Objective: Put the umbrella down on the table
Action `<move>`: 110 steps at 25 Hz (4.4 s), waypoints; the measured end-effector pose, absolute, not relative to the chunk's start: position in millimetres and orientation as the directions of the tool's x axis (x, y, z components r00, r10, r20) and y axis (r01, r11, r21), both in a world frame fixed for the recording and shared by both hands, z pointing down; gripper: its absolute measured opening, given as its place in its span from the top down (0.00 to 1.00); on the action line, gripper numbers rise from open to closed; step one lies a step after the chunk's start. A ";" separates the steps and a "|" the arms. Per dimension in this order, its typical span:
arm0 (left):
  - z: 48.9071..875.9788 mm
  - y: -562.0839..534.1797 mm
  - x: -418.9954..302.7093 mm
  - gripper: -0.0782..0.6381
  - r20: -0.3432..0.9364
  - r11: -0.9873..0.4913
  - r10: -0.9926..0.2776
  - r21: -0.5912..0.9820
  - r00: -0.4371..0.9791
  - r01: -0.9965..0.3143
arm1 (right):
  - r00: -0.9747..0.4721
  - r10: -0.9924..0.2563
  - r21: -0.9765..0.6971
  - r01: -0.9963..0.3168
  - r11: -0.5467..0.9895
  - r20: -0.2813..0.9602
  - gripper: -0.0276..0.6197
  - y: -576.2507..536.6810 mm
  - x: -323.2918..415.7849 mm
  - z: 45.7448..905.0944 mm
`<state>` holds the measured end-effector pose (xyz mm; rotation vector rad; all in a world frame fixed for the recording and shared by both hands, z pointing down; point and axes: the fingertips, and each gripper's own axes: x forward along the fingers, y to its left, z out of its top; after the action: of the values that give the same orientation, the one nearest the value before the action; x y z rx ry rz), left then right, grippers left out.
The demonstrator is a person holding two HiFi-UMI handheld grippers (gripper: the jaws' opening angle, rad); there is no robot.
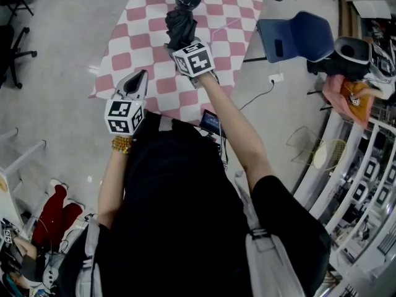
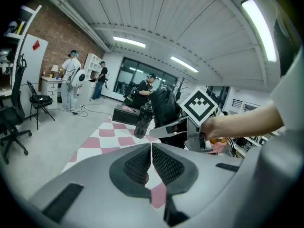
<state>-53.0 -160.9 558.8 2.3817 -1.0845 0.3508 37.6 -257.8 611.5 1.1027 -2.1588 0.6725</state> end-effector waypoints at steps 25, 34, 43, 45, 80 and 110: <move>571.4 -183.5 -72.3 0.87 0.441 -0.547 -0.613 0.362 0.655 -0.755 | -0.341 -0.358 -0.106 -0.836 0.538 0.869 0.67 -287.1 22.5 711.8; 570.1 -187.3 -83.6 0.87 0.440 -0.541 -0.622 0.357 0.648 -0.761 | -0.326 -0.327 -0.129 -0.855 0.502 0.887 0.67 -289.1 17.2 732.2; 566.3 -192.5 -85.5 0.87 0.435 -0.538 -0.622 0.367 0.651 -0.759 | -0.316 -0.280 -0.133 -0.844 0.520 0.907 0.66 -290.0 8.6 738.9; 564.1 -194.1 -86.8 0.87 0.430 -0.533 -0.625 0.375 0.652 -0.758 | -0.328 -0.264 -0.147 -0.834 0.532 0.907 0.66 -286.9 4.2 740.7; 562.0 -198.1 -94.3 0.87 0.419 -0.534 -0.624 0.388 0.659 -0.752 | -0.295 -0.210 -0.124 -0.806 0.579 0.932 0.62 -282.3 6.5 748.6; 563.8 -197.9 -95.5 0.87 0.429 -0.542 -0.621 0.369 0.656 -0.755 | -0.311 -0.181 -0.162 -0.812 0.561 0.933 0.56 -274.4 6.6 752.5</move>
<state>-95.5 -197.9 563.8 2.3434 -1.0675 0.3350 6.6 -274.4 752.5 0.8171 -1.8054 0.7976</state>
